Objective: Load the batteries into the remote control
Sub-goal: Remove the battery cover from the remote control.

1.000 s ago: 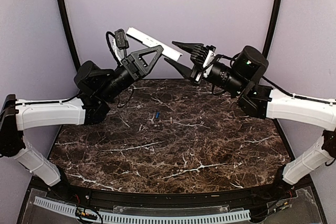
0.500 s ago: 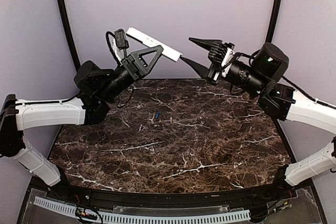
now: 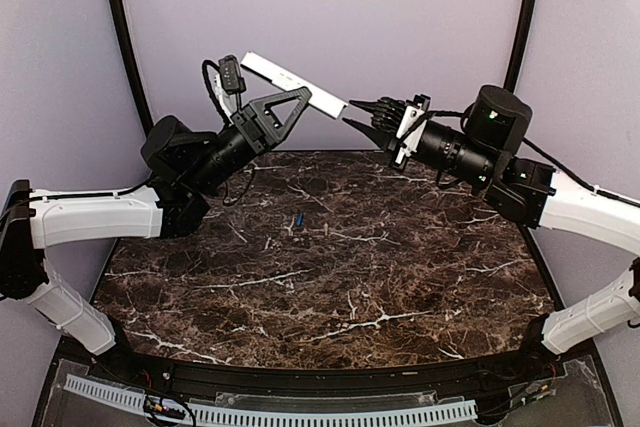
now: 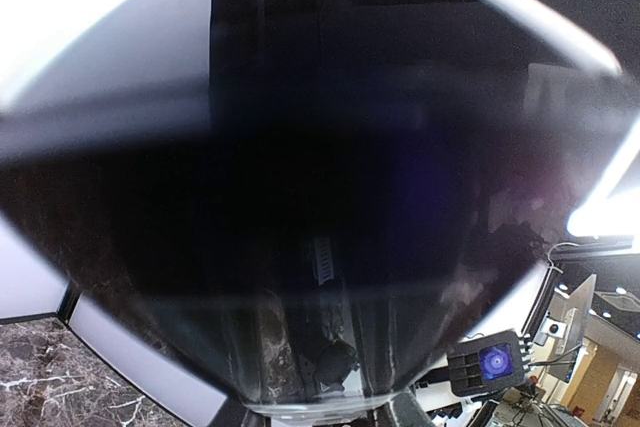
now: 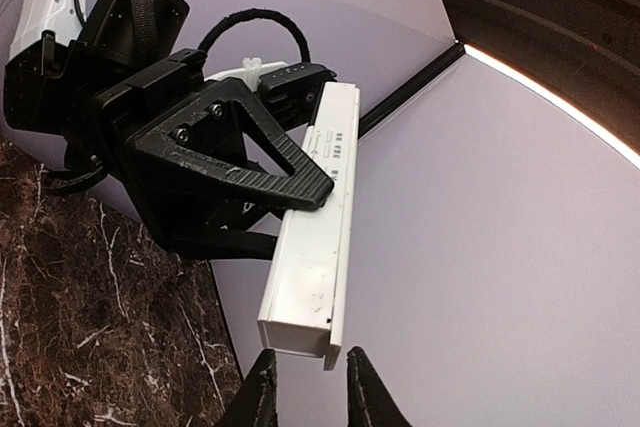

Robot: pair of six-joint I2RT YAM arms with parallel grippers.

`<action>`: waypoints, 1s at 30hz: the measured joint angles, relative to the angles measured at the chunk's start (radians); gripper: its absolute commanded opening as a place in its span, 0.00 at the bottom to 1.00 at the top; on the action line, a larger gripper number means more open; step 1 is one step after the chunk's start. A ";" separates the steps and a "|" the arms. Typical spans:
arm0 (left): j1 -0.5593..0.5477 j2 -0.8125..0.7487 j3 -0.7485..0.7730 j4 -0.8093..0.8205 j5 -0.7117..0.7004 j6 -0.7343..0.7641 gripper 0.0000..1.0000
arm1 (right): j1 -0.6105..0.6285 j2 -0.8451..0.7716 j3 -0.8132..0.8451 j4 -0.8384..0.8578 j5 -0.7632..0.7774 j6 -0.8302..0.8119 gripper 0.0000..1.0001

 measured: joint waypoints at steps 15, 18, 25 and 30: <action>0.000 0.000 0.000 0.000 0.007 0.000 0.00 | -0.002 0.010 0.006 0.005 0.016 -0.003 0.14; 0.000 0.000 0.000 -0.001 0.010 0.000 0.00 | -0.002 0.010 0.010 0.008 0.018 -0.003 0.14; 0.000 0.000 0.000 -0.001 0.016 0.000 0.00 | -0.002 0.012 0.014 0.018 0.016 -0.008 0.08; 0.000 0.000 0.000 -0.001 0.016 0.000 0.00 | -0.003 0.018 0.017 0.018 0.011 -0.010 0.04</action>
